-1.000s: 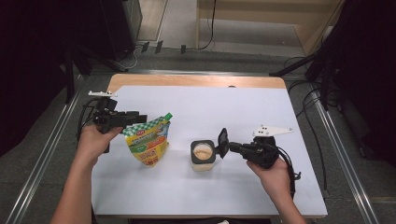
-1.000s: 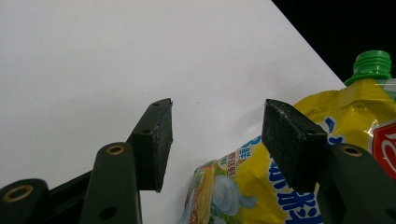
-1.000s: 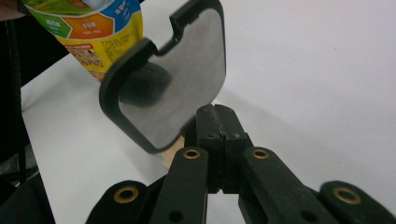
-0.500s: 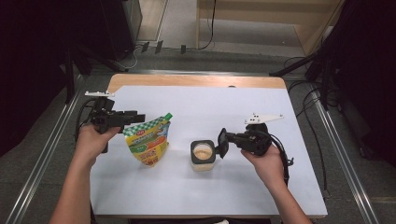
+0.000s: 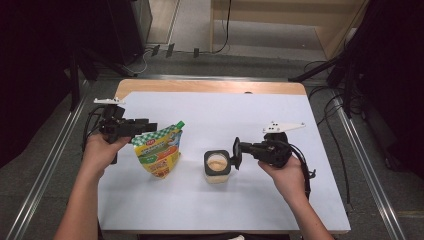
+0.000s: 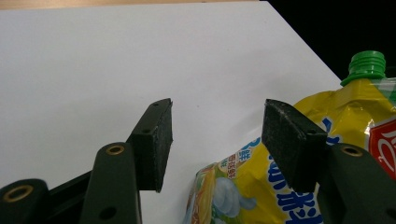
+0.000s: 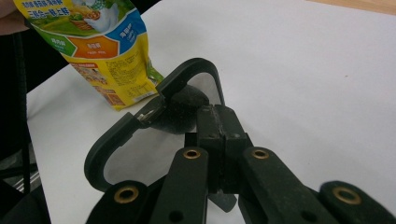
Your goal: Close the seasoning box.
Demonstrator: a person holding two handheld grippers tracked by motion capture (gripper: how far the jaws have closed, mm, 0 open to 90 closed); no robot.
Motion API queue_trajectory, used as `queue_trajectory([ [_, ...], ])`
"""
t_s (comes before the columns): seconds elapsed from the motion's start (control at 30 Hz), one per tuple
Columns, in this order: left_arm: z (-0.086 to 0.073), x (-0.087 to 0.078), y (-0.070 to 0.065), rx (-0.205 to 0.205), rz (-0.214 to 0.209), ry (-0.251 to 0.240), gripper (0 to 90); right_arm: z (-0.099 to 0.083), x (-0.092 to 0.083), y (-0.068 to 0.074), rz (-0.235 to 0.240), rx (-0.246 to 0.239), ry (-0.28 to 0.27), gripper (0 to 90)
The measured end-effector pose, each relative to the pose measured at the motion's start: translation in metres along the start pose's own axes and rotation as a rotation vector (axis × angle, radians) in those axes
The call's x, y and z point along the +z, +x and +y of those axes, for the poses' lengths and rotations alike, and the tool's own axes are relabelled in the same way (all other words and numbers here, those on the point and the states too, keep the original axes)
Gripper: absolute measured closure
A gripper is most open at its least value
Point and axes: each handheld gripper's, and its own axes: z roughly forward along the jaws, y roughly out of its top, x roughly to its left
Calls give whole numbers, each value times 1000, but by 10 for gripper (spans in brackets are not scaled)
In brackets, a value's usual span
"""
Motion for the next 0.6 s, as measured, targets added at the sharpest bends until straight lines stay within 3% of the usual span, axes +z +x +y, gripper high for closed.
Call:
queue_trajectory([
  [0.2,-1,2,0,-2,6,25,432,3,-2,6,9,-19,-38,900],
  [0.6,-1,0,0,-6,-3,14,428,1,7,12,38,-9,-24,900],
])
